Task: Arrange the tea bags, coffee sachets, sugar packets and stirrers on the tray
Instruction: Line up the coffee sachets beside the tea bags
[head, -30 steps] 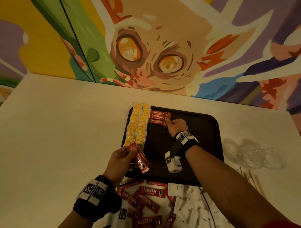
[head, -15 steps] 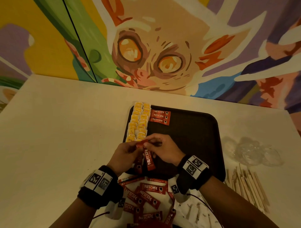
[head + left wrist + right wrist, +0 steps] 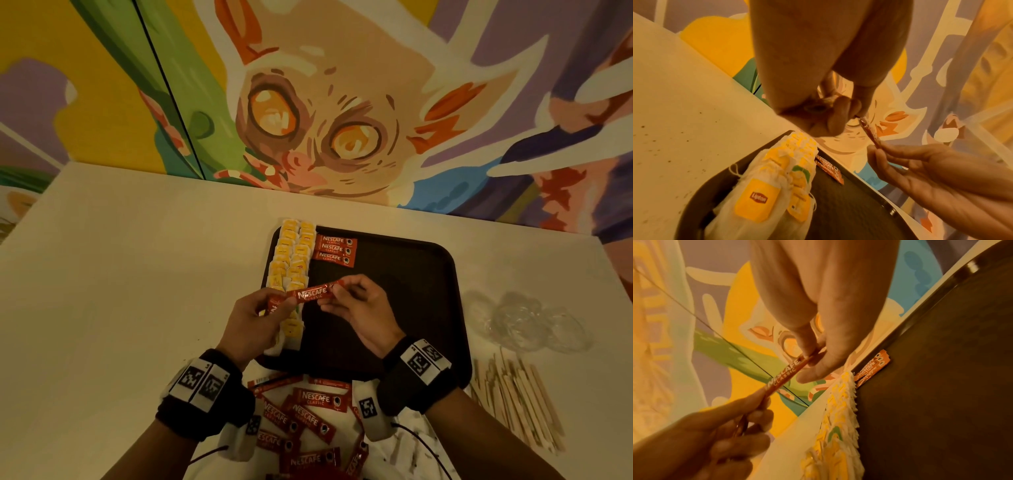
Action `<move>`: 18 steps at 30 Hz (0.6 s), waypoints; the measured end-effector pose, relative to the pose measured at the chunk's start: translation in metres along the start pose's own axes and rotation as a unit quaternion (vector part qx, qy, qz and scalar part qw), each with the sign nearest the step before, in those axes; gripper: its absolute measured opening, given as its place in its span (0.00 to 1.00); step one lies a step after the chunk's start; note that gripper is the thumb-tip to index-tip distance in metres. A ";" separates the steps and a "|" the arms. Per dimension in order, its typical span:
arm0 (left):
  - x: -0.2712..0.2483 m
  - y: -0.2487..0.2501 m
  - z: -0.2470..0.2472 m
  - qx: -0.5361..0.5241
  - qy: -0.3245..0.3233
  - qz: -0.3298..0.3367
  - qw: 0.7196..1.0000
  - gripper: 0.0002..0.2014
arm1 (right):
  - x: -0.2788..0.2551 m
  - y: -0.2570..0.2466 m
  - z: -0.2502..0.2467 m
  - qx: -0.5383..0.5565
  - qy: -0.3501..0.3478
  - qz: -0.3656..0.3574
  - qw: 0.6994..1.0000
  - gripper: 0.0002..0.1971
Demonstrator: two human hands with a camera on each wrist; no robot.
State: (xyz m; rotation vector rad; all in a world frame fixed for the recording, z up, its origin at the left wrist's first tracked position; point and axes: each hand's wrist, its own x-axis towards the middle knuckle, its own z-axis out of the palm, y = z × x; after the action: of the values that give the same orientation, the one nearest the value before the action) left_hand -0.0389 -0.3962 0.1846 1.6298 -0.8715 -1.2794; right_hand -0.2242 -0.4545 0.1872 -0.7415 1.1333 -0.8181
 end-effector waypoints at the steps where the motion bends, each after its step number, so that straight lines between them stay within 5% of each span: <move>1: 0.002 0.000 -0.001 0.014 0.017 0.017 1.000 0.05 | -0.001 0.001 -0.001 -0.007 -0.006 -0.001 1.000 0.06; 6: 0.008 0.003 -0.002 0.089 0.053 0.077 0.992 0.03 | 0.000 0.001 -0.006 -0.047 0.007 0.017 0.999 0.06; 18: 0.005 -0.004 0.007 0.052 0.041 -0.014 0.998 0.06 | 0.053 -0.001 -0.031 -0.133 0.174 0.127 0.967 0.09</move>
State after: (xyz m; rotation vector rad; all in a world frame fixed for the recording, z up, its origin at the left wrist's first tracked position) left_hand -0.0445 -0.4010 0.1782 1.7704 -0.8797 -1.1946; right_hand -0.2435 -0.5031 0.1551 -0.6682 1.6418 -0.5958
